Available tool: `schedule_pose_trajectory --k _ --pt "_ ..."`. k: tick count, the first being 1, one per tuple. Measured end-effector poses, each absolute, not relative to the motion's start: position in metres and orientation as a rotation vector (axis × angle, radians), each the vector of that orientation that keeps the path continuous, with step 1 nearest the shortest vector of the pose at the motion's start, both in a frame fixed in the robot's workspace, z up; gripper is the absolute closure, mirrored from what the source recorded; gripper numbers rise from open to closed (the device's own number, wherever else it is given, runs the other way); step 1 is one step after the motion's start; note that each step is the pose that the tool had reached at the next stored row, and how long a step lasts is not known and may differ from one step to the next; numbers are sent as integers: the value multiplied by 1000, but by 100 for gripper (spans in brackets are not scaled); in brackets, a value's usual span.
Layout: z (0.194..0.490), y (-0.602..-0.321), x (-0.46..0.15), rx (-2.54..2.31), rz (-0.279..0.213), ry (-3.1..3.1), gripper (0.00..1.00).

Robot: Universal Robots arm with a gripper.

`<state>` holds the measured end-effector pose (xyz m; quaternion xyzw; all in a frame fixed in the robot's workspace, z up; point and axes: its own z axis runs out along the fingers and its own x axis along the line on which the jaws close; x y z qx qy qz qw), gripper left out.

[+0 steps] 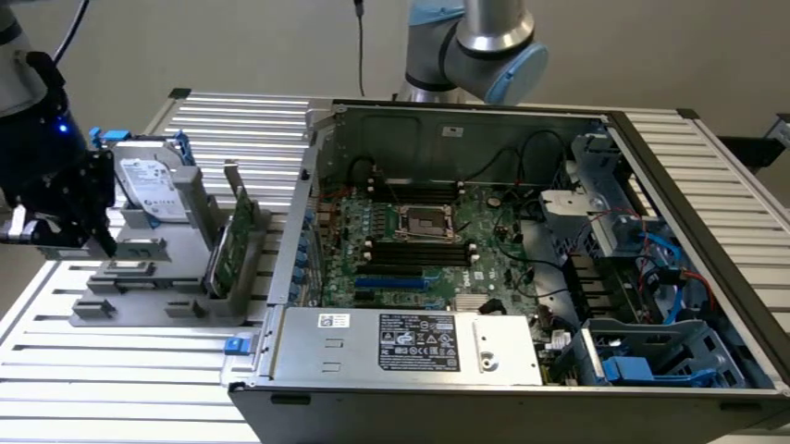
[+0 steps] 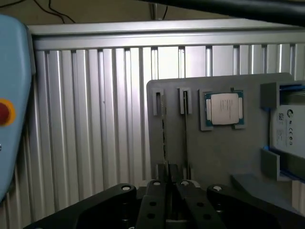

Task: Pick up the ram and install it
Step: 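Pick up the ram and move it above insertion slot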

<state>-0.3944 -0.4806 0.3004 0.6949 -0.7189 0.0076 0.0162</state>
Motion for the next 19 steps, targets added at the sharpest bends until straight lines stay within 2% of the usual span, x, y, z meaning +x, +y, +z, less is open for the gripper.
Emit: schedule_pose_trajectory --k 9,19 --pt "337 -476 -374 2156 23 -2230 85" --pt "366 -472 -350 2145 0 -2218 85"
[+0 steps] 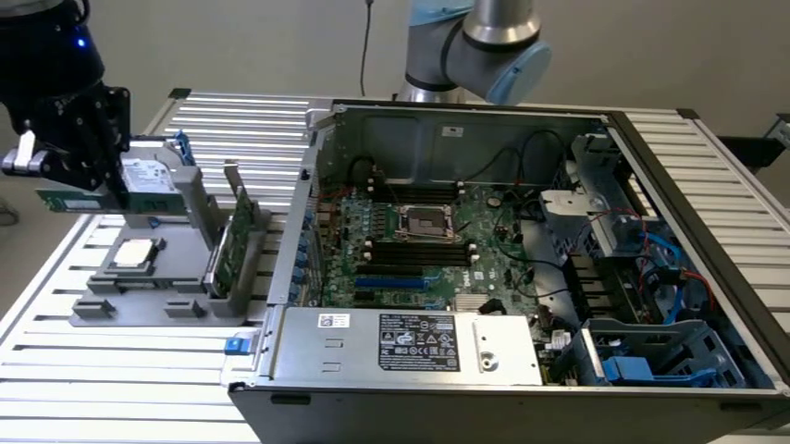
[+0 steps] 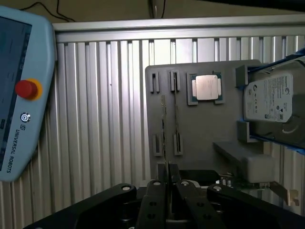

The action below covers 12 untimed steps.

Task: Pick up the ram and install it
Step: 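Pick up the ram and move it above insertion slot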

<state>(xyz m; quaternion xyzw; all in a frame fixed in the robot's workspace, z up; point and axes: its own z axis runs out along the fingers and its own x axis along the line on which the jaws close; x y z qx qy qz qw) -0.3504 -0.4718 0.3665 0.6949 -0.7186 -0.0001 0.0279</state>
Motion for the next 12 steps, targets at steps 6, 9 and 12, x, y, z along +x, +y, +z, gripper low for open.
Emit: schedule_pose_trajectory --k 6,9,12 --pt "380 -469 -338 2138 -16 -2210 85" --pt "386 -467 -331 2134 -24 -2206 85" --pt "391 -467 -321 2131 -32 -2202 85"
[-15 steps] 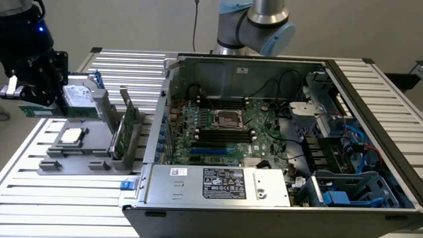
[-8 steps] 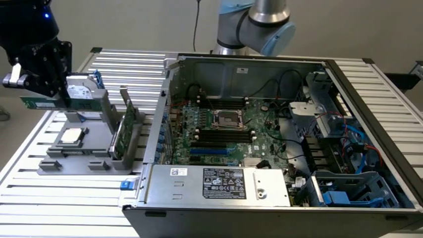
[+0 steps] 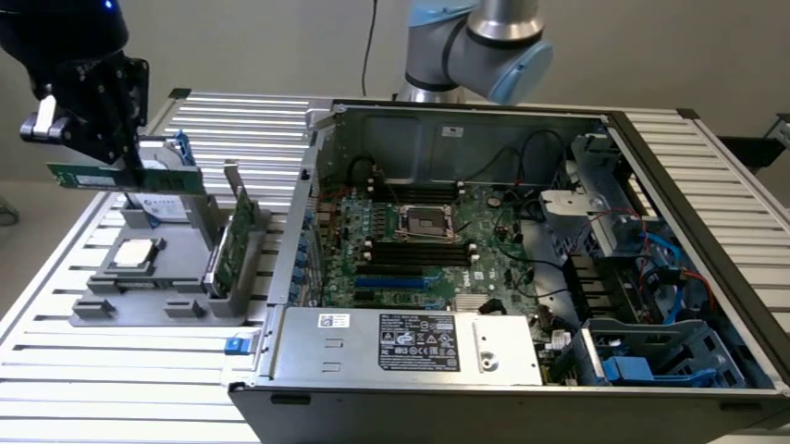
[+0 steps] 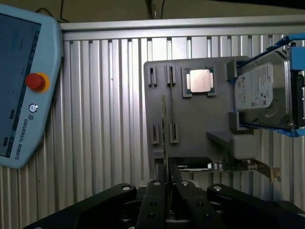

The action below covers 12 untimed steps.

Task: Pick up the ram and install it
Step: 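Pick up the ram and move it above insertion slot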

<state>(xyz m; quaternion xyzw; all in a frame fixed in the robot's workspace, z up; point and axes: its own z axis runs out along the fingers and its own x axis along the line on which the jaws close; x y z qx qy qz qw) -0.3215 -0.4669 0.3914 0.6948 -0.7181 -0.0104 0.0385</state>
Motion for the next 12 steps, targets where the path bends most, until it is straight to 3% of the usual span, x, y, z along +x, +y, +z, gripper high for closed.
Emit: schedule_pose_trajectory --k 12 --pt "408 -467 -267 2129 -52 -2199 85"
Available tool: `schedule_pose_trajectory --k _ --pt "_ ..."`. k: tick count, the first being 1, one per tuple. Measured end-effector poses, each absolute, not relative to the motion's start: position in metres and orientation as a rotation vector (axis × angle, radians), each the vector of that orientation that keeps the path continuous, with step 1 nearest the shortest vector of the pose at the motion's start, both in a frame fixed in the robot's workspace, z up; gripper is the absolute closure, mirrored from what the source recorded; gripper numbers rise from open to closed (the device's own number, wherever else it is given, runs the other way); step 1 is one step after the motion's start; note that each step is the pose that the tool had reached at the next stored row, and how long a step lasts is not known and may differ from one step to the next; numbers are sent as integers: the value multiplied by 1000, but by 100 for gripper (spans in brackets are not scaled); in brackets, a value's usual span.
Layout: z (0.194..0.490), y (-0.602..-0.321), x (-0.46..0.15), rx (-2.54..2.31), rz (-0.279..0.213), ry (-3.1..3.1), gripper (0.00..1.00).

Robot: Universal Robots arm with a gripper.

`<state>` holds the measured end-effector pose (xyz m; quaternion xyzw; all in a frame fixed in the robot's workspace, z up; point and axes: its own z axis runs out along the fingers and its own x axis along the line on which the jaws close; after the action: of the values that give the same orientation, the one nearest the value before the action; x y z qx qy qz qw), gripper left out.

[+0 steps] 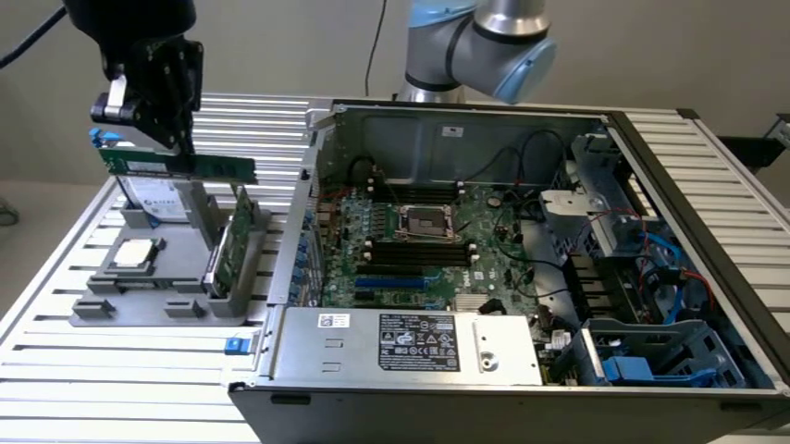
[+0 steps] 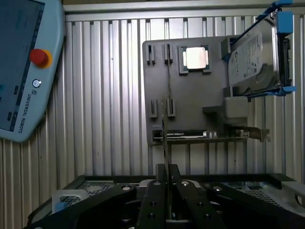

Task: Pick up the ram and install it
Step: 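Pick up the ram and move it above insertion slot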

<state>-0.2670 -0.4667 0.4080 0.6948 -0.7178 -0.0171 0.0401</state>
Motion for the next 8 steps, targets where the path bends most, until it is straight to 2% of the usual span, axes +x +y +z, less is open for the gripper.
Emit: schedule_pose_trajectory --k 8 --pt "414 -467 -231 2122 -66 -2192 85"
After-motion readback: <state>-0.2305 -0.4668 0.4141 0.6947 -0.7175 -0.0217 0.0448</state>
